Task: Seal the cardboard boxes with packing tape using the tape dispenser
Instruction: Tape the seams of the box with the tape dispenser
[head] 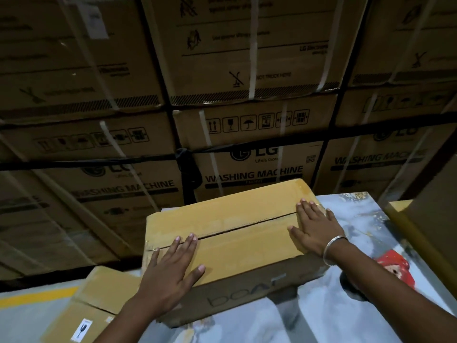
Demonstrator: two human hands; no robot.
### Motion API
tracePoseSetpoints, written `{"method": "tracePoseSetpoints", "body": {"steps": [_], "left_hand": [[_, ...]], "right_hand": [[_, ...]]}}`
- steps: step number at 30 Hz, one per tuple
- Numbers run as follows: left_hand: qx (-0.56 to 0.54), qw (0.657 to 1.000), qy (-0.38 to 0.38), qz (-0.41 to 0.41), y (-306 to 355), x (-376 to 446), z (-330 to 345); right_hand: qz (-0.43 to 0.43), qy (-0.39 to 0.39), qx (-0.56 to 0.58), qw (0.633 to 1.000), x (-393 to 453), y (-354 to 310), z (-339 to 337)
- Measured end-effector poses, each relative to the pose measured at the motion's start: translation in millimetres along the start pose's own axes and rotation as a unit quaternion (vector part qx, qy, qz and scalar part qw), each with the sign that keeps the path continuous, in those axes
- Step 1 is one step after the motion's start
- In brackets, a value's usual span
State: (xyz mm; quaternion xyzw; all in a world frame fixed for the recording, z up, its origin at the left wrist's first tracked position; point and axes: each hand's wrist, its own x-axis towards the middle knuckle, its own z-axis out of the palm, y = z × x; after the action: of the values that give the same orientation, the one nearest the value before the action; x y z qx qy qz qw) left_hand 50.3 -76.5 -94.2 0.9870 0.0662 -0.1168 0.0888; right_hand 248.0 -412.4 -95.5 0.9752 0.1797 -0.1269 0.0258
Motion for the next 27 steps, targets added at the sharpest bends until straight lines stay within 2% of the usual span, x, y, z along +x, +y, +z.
{"method": "tracePoseSetpoints", "body": {"steps": [6,13,16,19,22,25,27], "left_hand": [[-0.018,0.999,0.033,0.004,-2,3,10],[-0.047,0.997,0.066,0.006,-5,5,16],[-0.095,0.987,0.129,0.013,-9,-1,15],[-0.156,0.964,0.208,-0.056,-22,-9,17],[-0.227,0.948,0.188,-0.124,-37,-14,26],[-0.361,0.911,0.185,-0.071,-45,-17,35],[-0.471,0.857,0.205,-0.048,-49,-17,38]], "right_hand": [[0.081,0.006,0.032,0.996,-15,-84,0],[0.030,0.004,0.046,0.998,-45,-200,11],[0.038,0.015,0.050,0.998,-47,-211,15],[0.036,0.023,0.047,0.998,-49,-211,13],[0.031,0.028,0.057,0.998,-54,-223,12],[0.015,0.032,0.067,0.997,-61,-248,13],[-0.003,0.037,0.070,0.997,-65,-265,16]]}}
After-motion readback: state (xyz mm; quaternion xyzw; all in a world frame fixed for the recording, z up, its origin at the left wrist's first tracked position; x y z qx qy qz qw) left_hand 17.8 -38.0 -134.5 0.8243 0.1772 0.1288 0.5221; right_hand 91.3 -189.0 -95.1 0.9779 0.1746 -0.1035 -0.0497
